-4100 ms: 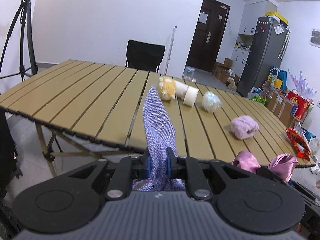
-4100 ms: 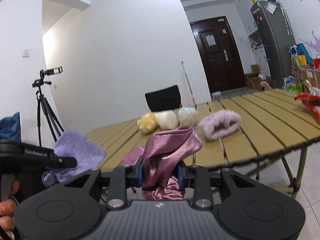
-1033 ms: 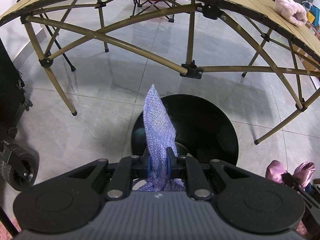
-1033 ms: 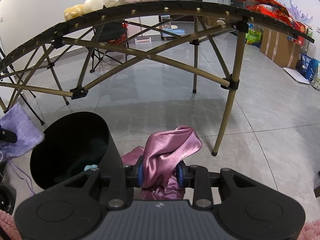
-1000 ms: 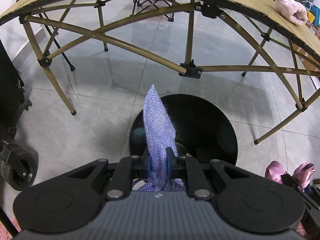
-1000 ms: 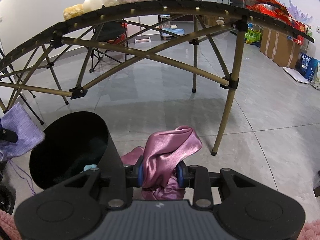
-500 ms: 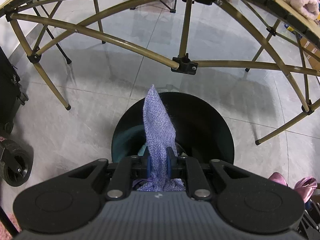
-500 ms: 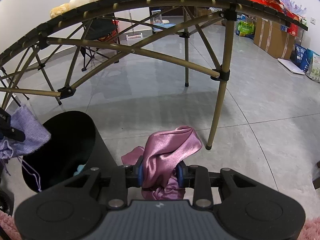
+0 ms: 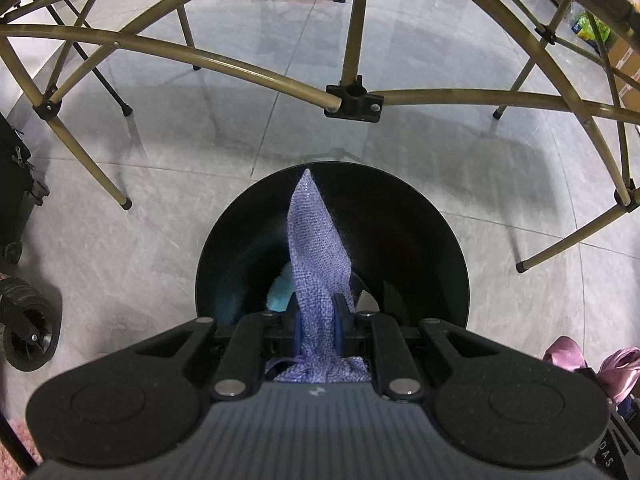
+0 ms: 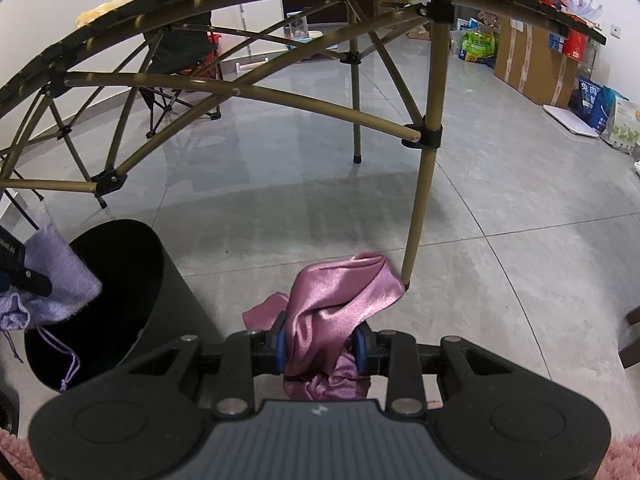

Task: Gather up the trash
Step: 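Open the left tool to drop the purple cloth into the bin, then withdraw the empty left tool up from the bin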

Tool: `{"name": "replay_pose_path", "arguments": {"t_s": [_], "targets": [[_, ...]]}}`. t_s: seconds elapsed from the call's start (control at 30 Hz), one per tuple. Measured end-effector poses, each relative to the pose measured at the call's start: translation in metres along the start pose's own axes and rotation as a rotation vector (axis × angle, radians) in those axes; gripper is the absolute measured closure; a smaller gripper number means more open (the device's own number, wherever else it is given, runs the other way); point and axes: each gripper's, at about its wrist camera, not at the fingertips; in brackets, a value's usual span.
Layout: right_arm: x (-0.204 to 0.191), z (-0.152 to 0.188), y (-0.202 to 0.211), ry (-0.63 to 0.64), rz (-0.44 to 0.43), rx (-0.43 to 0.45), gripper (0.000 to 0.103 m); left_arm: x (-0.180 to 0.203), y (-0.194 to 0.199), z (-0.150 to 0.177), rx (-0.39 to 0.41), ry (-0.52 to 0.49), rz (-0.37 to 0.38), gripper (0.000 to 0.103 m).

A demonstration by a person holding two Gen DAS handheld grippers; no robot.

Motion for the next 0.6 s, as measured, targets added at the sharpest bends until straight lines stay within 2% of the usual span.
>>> {"name": "replay_pose_path", "arguments": {"t_s": [0.17,0.2,0.23,0.27,0.3,0.33,0.37,0.43,0.6], "targets": [[0.0052,-0.0026,-0.0029,-0.020,0.002,-0.002,0.073,-0.0007,-0.0031,-0.0003,-0.015,-0.002,-0.002,0.086],[0.0064,-0.0032,-0.0037,-0.029,-0.002,-0.005,0.073,-0.0004,-0.0033,-0.0008,-0.019,-0.003,-0.002,0.083],[0.0072,-0.0038,-0.0041,-0.036,-0.006,-0.006,0.073,-0.0003,-0.0033,-0.0007,-0.022,-0.008,0.002,0.069],[0.0077,-0.0040,-0.0044,-0.038,-0.004,-0.005,0.073,-0.0004,-0.0035,-0.0003,-0.023,-0.006,0.000,0.045],[0.0081,-0.0042,-0.0051,-0.039,-0.002,-0.005,0.073,-0.0006,-0.0034,0.0000,-0.019,-0.001,-0.012,0.034],[0.0082,-0.0044,-0.0058,-0.041,-0.003,-0.006,0.073,-0.0011,-0.0024,0.0000,-0.012,0.002,-0.027,0.016],[0.0084,-0.0049,-0.0061,-0.043,-0.004,-0.006,0.073,-0.0019,-0.0018,-0.0002,-0.008,0.003,-0.032,0.007],[0.0091,-0.0049,-0.0058,-0.049,-0.004,-0.005,0.073,-0.0037,-0.0008,-0.0009,-0.007,0.010,-0.032,0.000],[0.0090,-0.0048,-0.0067,-0.050,-0.005,-0.010,0.073,-0.0056,-0.0037,-0.0010,-0.029,0.020,-0.033,0.000]]}}
Point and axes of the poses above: each gripper's, at about its wrist camera, not at the fingertips, and y roughly against the way its jaws point, x to its right, z to its underside, and after that the axes turned 1 degree about -z, right-handed
